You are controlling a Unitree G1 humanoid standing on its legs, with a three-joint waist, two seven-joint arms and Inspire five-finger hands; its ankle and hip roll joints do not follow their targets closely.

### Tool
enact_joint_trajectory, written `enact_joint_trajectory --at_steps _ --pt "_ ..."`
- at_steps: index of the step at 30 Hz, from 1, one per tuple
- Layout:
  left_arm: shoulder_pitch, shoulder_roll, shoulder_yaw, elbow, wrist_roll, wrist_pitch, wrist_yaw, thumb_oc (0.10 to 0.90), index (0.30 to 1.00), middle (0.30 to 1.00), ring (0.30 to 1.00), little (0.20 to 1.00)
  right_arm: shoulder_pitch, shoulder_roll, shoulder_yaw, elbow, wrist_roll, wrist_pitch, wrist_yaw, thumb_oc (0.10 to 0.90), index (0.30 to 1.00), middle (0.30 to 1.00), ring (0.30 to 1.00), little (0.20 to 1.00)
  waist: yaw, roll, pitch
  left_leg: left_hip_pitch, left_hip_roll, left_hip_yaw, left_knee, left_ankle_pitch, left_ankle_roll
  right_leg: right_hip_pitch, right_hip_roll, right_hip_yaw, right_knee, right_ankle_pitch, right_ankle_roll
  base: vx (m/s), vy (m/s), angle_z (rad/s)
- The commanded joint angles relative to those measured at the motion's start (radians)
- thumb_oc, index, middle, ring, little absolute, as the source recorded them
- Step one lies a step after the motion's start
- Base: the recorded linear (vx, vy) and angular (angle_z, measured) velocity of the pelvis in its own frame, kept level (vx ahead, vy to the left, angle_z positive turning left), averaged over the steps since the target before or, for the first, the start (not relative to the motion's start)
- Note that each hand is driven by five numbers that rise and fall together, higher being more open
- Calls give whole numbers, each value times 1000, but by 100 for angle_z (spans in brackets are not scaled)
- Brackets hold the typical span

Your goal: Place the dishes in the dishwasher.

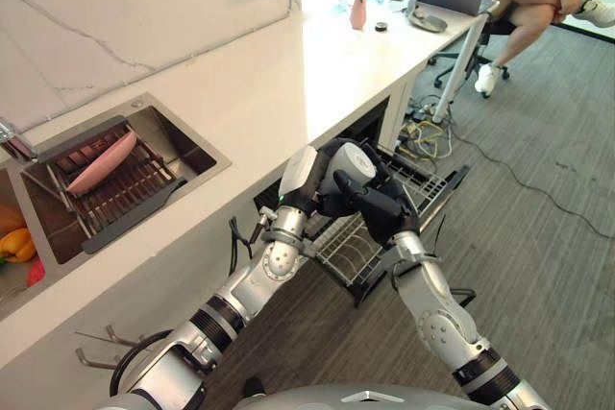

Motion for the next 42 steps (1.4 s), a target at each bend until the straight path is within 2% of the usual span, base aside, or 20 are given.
enact_joint_trajectory --at_steps 1,10,21,22,23,24,25,29,36,38,42 --pt "-213 -25 -15 -36 49 -87 14 400 300 300 300 300 -165 18 -5 -55 18 -59 46 800 900 900 900 900 17 -29 -45 81 -42 -17 4 -168 43 -28 7 37 19 -26 -8 3 2 4" --pt "-217 -16 -18 -63 7 -101 -53 400 300 300 300 300 -202 -63 20 -21 26 -1 101 800 900 900 900 900 26 -37 -42 74 -43 -20 4 -168 41 -29 6 32 19 -26 -7 3 0 4" --pt "-209 -22 -22 -99 -40 -112 -94 400 300 300 300 300 -201 -50 28 48 8 28 110 800 900 900 900 900 28 -38 -36 77 -45 -23 4 -171 41 -27 6 31 19 -27 -8 0 0 0" --pt "-210 -23 -23 -101 -47 -115 -97 400 300 300 300 300 -204 -49 28 51 4 26 109 759 839 839 839 839 28 -38 -35 77 -45 -22 4 -171 42 -27 7 31 19 -27 -8 0 0 0" --pt "-210 -28 -27 -107 -61 -117 -100 400 300 300 300 300 -208 -39 26 60 -1 22 107 596 594 594 594 594 28 -37 -34 78 -45 -22 4 -171 42 -27 7 31 19 -28 -8 0 0 0" --pt "-210 -28 -27 -107 -61 -117 -100 400 300 300 300 300 -208 -39 26 60 -1 21 107 566 549 549 549 549 28 -37 -34 78 -45 -22 4 -171 42 -27 7 31 19 -28 -8 0 0 0" --pt "-208 -31 -26 -112 -70 -120 -100 400 300 300 300 300 -205 -28 21 65 -6 15 103 400 300 300 300 300 28 -37 -34 78 -45 -21 4 -172 43 -27 7 31 19 -28 -8 0 0 0" --pt "-180 -45 -19 -132 -151 -131 -96 400 300 300 300 300 -188 35 -20 99 -61 -27 64 400 300 300 300 300 26 -32 -33 84 -45 -21 4 -175 46 -23 6 33 19 -30 -8 0 0 0" --pt "-165 -44 -23 -157 -239 -152 -70 400 300 300 300 300 -184 72 -44 162 -167 -66 9 400 300 300 300 300 25 -27 -30 89 -46 -24 4 -177 50 -21 5 34 19 -31 -9 0 0 0" --pt "-169 -38 -27 -170 -261 -163 -65 400 300 300 300 300 -199 90 -53 179 -193 -89 -28 400 300 300 300 300 21 -26 -25 86 -44 -21 4 -176 49 -26 6 40 19 -30 -10 0 0 0" --pt "-130 0 -4 -210 -287 -171 -80 400 300 300 300 300 -214 102 -52 189 -225 -91 -50 400 300 300 300 300 14 -27 -18 87 -41 -9 4 -173 49 -34 8 56 19 -30 -12 -6 -18 -1"
